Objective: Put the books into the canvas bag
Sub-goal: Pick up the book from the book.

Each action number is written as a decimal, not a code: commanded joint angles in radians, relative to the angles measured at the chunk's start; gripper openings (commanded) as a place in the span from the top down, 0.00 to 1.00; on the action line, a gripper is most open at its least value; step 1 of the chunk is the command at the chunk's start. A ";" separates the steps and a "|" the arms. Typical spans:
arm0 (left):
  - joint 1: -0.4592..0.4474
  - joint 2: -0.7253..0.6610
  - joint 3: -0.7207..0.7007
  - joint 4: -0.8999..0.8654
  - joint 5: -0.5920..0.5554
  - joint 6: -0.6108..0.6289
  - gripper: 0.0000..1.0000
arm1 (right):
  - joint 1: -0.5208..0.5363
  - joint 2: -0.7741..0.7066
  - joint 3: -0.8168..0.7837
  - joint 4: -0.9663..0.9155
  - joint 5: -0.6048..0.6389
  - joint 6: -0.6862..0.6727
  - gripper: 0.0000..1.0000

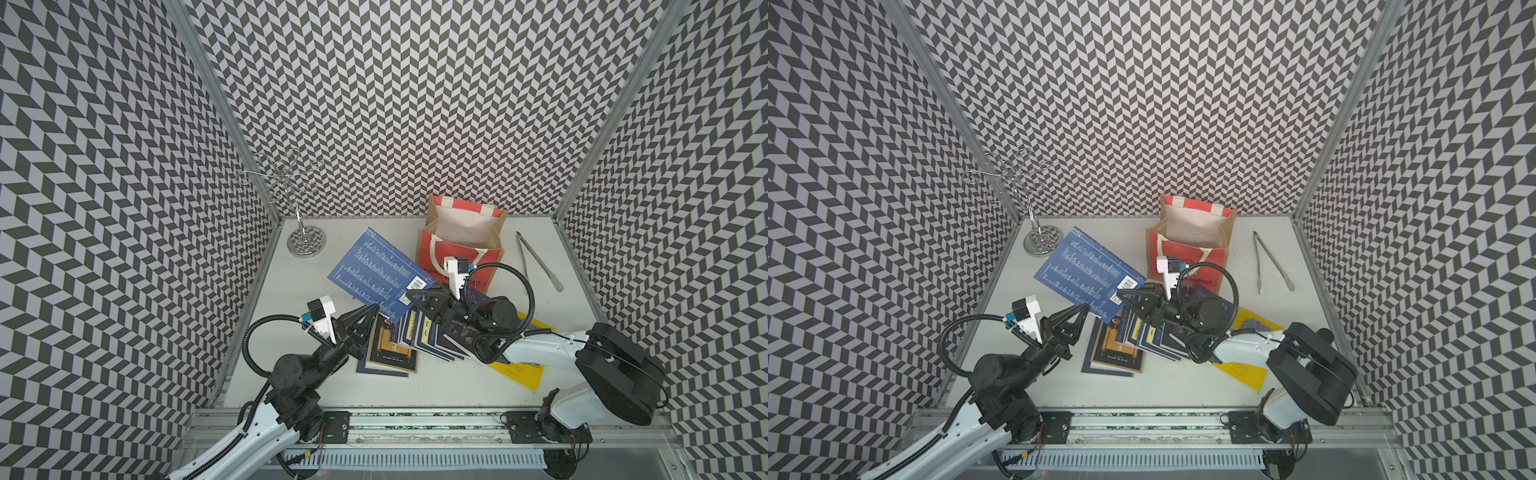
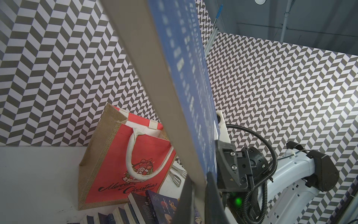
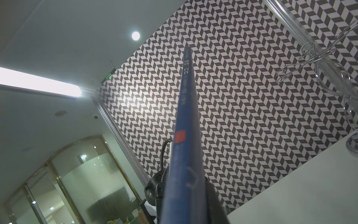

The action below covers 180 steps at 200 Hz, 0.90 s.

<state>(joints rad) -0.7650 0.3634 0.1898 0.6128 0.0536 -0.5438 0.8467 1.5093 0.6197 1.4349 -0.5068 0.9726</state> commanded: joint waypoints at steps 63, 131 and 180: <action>0.003 0.030 0.109 -0.134 -0.136 0.058 0.14 | -0.162 -0.166 0.188 -0.619 -0.015 -0.159 1.00; 0.041 0.439 0.456 -0.379 -0.182 0.170 0.08 | -0.487 -0.162 0.667 -1.598 0.058 -0.579 1.00; 0.078 0.766 0.798 -0.591 -0.248 0.172 0.07 | -0.580 -0.081 0.890 -1.820 0.235 -0.713 1.00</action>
<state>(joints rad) -0.7036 1.0328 0.8490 0.1658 -0.1463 -0.3862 0.2768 1.3838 1.3842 -0.2474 -0.3733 0.3904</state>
